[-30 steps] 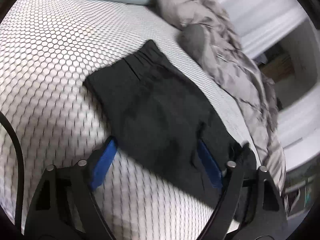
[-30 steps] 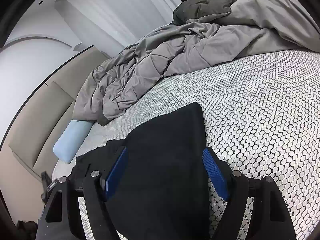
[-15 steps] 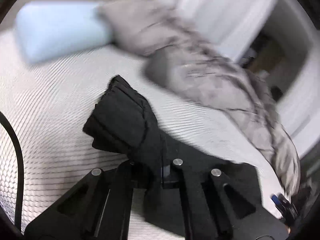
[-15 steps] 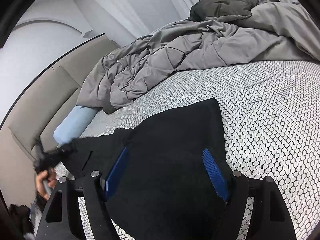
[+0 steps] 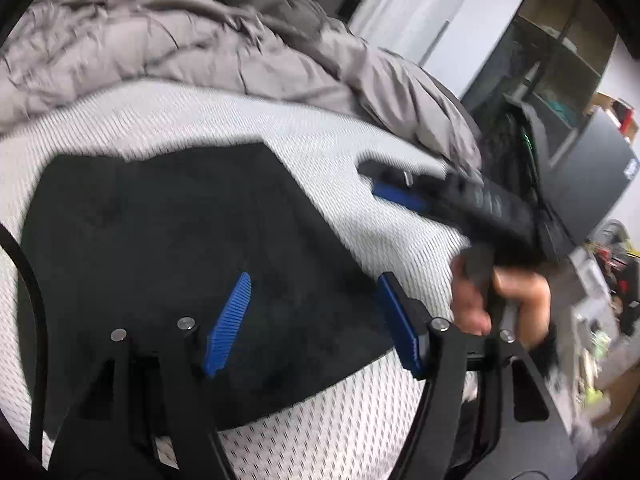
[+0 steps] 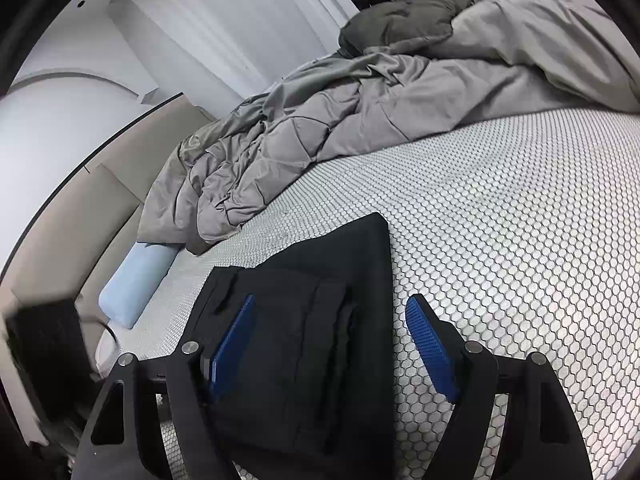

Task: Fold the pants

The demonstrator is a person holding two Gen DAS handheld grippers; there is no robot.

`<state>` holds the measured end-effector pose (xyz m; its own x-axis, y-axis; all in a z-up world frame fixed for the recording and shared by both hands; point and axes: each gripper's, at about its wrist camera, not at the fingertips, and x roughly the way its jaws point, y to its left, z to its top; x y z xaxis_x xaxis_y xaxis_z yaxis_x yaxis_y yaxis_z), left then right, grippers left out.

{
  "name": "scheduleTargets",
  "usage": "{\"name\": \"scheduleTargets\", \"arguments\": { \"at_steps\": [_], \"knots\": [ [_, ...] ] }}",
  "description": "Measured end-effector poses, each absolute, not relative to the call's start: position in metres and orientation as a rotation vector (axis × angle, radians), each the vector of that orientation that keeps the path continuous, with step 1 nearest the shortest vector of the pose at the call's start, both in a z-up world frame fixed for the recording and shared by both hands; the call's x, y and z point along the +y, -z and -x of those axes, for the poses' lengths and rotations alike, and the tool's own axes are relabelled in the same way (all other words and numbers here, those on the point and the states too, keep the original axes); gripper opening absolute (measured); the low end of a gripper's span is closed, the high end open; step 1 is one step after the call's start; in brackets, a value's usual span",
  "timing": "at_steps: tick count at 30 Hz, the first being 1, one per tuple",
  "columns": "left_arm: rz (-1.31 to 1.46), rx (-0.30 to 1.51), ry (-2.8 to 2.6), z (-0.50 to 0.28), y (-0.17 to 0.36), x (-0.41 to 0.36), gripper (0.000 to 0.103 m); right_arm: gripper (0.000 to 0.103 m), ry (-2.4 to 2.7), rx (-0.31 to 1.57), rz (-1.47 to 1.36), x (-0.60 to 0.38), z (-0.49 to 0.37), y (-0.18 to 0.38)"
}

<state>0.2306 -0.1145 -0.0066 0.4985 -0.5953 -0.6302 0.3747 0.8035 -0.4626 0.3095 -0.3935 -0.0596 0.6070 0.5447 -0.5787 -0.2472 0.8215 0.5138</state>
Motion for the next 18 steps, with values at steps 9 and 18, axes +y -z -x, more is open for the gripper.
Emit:
{"name": "scheduleTargets", "arguments": {
  "at_steps": [9,18],
  "knots": [
    [0.315,0.734,0.284,-0.228,0.015,-0.018,0.077,0.065,-0.69,0.94,-0.417,-0.365,-0.31,0.081],
    [0.389,0.815,0.113,-0.248,0.059,0.054,0.075,0.028,-0.703,1.07,-0.385,-0.334,-0.316,0.12]
  ]
}}
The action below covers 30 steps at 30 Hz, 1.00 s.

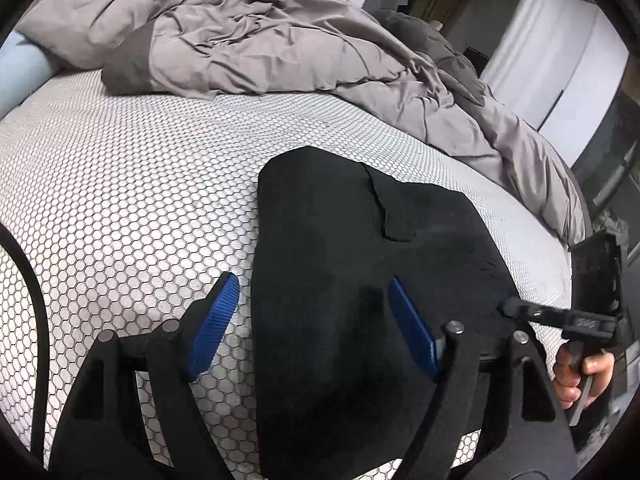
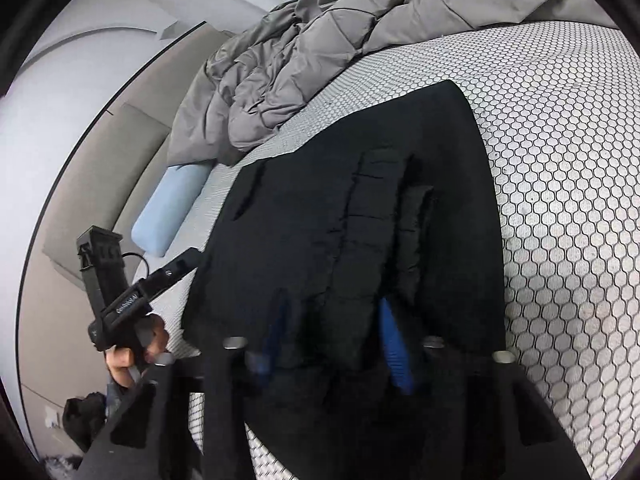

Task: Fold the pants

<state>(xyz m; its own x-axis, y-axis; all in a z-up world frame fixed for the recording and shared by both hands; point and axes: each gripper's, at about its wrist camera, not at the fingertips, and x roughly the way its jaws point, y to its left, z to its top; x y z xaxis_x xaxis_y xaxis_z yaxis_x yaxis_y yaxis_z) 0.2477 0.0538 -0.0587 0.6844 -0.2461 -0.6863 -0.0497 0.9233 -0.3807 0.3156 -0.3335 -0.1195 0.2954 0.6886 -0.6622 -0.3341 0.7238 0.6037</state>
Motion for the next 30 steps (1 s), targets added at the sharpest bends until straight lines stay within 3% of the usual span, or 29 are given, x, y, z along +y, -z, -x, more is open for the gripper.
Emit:
{"name": "scheduleTargets", "arguments": {
  "at_steps": [1,2,6,11,15,19,22,24,30],
  "knots": [
    [0.404,0.814,0.123,-0.248,0.059,0.057,0.075,0.025,-0.686,1.072,-0.357,-0.33,-0.315,0.12],
    [0.407,0.812,0.132,-0.247,0.059,0.06,0.075,0.015,-0.681,1.068,-0.328,-0.327,-0.314,0.12],
    [0.38,0.799,0.142,-0.245,0.052,0.057,0.075,0.004,-0.663,1.029,-0.282,-0.323,-0.305,0.107],
    [0.363,0.797,0.165,-0.236,0.042,0.046,0.075,0.004,-0.735,0.863,-0.288,-0.336,-0.263,0.061],
    [0.339,0.818,0.178,-0.236,0.043,0.037,0.075,0.004,-0.609,0.922,-0.223,-0.339,-0.259,0.078],
    [0.288,0.855,0.184,-0.24,0.049,0.023,0.075,0.009,-0.525,1.009,-0.194,-0.336,-0.272,0.109],
    [0.242,0.863,0.17,-0.241,0.052,0.014,0.075,0.018,-0.544,0.988,-0.267,-0.349,-0.275,0.101],
    [0.232,0.867,0.169,-0.242,0.054,0.011,0.075,0.038,-0.552,0.946,-0.32,-0.362,-0.274,0.093],
    [0.226,0.876,0.161,-0.245,0.058,0.007,0.075,0.043,-0.585,1.049,-0.411,-0.362,-0.295,0.122]
  ]
}}
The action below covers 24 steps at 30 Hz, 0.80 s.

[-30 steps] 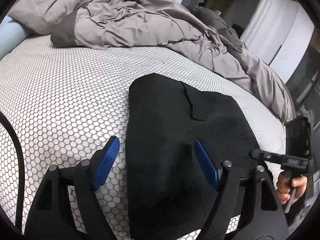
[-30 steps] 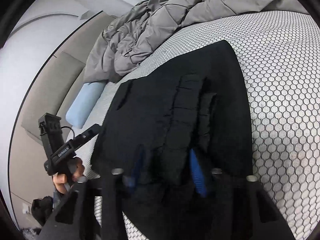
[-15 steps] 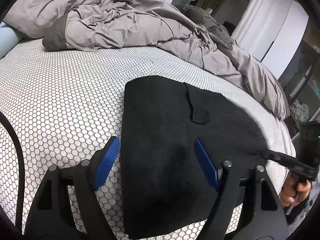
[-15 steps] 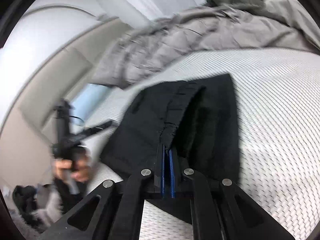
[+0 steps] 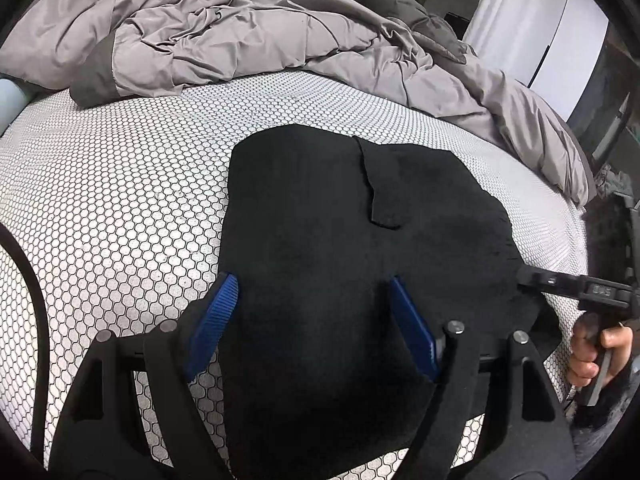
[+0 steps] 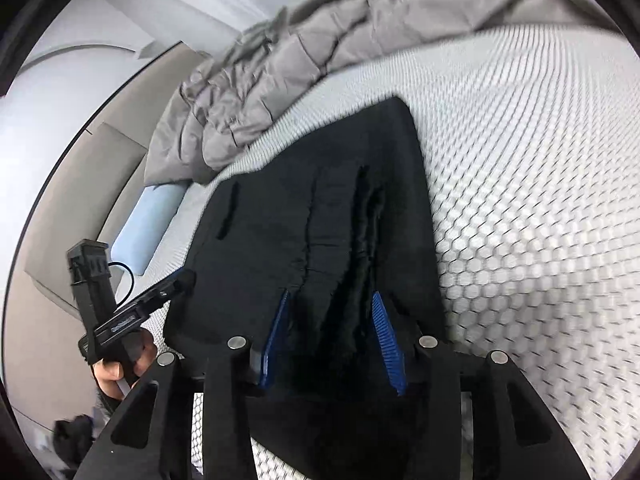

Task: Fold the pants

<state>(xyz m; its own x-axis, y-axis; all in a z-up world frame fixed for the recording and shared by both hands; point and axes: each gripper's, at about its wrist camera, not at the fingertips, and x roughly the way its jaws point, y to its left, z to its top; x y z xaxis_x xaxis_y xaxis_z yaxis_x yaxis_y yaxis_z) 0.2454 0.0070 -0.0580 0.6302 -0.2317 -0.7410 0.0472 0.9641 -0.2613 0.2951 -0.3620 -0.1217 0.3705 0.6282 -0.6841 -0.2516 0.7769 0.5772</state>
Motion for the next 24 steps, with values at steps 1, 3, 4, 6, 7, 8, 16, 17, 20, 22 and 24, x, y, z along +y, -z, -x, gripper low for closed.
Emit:
{"name": "scheduleTargets", "arguments": {
  "at_steps": [1,3,4,6,7,8,16,17,20,22,24],
  "knots": [
    [0.225,0.881,0.154,-0.246,0.06,0.006,0.075,0.043,-0.585,1.055,-0.414,-0.359,-0.3,0.127],
    [0.229,0.886,0.15,-0.248,0.061,0.007,0.075,0.041,-0.584,1.043,-0.4,-0.352,-0.307,0.13],
    [0.232,0.887,0.149,-0.248,0.061,0.008,0.075,0.039,-0.576,1.029,-0.374,-0.347,-0.308,0.128],
    [0.238,0.881,0.151,-0.247,0.059,0.011,0.075,0.016,-0.589,0.97,-0.324,-0.341,-0.303,0.114],
    [0.242,0.877,0.154,-0.246,0.058,0.012,0.075,0.011,-0.603,0.933,-0.305,-0.339,-0.297,0.102],
    [0.246,0.873,0.16,-0.245,0.056,0.013,0.075,0.011,-0.619,0.916,-0.298,-0.341,-0.29,0.092],
    [0.185,0.863,0.165,-0.237,0.053,0.006,0.075,0.023,-0.511,1.043,-0.213,-0.351,-0.275,0.119],
    [0.185,0.847,0.164,-0.234,0.049,0.005,0.075,0.028,-0.522,1.031,-0.237,-0.353,-0.274,0.115],
    [0.194,0.778,0.2,-0.224,0.031,0.003,0.075,0.039,-0.5,0.926,-0.228,-0.362,-0.262,0.089],
    [0.181,0.71,0.242,-0.214,0.018,-0.001,0.075,0.039,-0.499,0.813,-0.168,-0.358,-0.248,0.064],
    [0.125,0.7,0.316,-0.211,0.015,-0.014,0.075,0.039,-0.543,0.76,-0.113,-0.344,-0.238,0.05]
  ]
}}
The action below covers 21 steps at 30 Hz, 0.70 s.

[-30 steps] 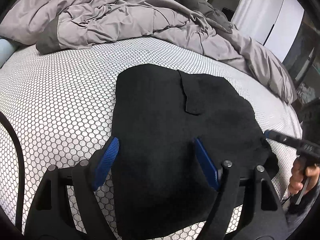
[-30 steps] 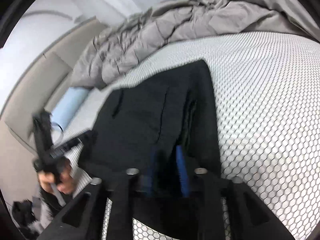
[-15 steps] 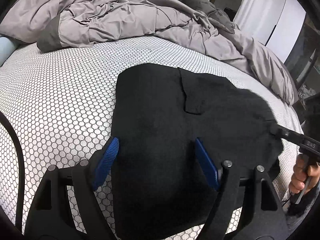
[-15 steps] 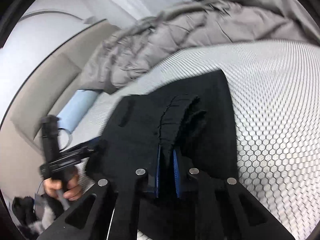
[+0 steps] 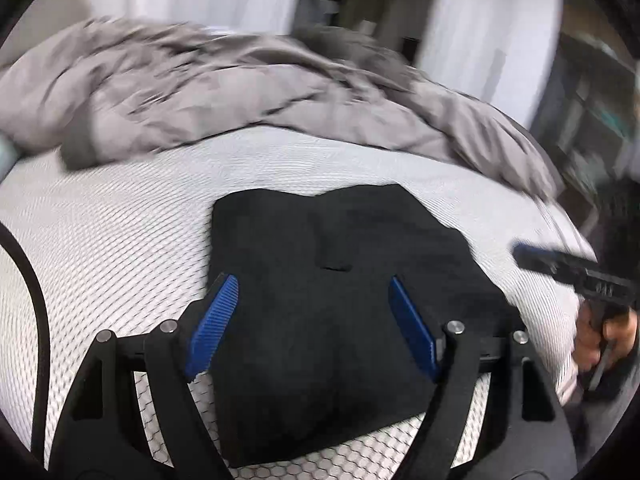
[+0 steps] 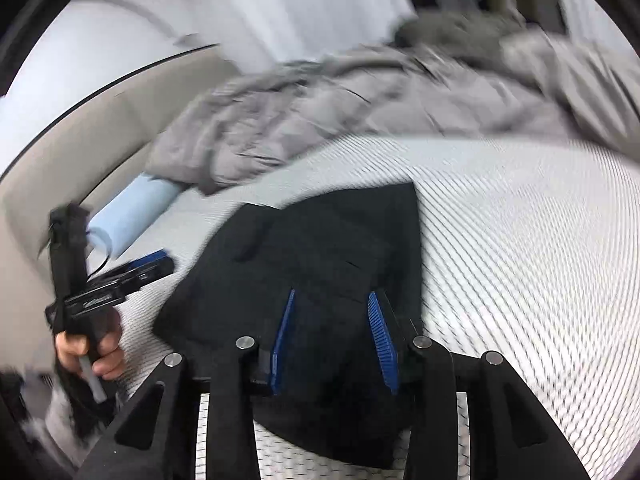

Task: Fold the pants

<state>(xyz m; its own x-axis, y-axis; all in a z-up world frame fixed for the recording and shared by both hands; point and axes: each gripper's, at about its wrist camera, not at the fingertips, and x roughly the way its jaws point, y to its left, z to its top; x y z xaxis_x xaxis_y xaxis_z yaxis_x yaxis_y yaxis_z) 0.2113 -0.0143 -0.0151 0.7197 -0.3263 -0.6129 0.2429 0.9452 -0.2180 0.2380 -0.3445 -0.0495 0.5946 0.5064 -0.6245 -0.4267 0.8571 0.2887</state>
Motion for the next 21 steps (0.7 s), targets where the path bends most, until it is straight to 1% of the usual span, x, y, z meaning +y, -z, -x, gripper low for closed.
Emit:
{"name": "scheduleTargets", "arguments": {
  "at_steps": [3,5,9,10,13,17,18,21],
  "knots": [
    [0.051,0.805,0.449,-0.218,0.037,-0.041,0.075,0.039,-0.619,0.78,-0.047,-0.305,-0.236,0.053],
    [-0.031,0.874,0.469,-0.221,0.055,-0.054,0.075,0.039,-0.633,0.842,0.015,-0.278,-0.245,0.072],
    [-0.183,0.904,0.474,-0.212,0.066,-0.065,0.075,0.039,-0.615,0.934,0.191,-0.239,-0.258,0.117],
    [-0.212,0.908,0.479,-0.207,0.068,-0.065,0.077,0.039,-0.603,0.922,0.262,-0.234,-0.257,0.121],
    [-0.227,0.918,0.492,-0.199,0.07,-0.06,0.077,0.038,-0.505,0.898,0.403,-0.246,-0.243,0.115],
    [-0.227,0.916,0.486,-0.195,0.07,-0.058,0.077,0.04,-0.483,0.911,0.367,-0.277,-0.232,0.105],
    [-0.214,0.915,0.484,-0.195,0.066,-0.056,0.076,0.042,-0.497,0.905,0.346,-0.281,-0.232,0.101],
    [-0.059,0.827,0.509,-0.196,0.039,-0.038,0.076,0.042,-0.558,0.869,0.203,-0.287,-0.241,0.087]
  ]
}}
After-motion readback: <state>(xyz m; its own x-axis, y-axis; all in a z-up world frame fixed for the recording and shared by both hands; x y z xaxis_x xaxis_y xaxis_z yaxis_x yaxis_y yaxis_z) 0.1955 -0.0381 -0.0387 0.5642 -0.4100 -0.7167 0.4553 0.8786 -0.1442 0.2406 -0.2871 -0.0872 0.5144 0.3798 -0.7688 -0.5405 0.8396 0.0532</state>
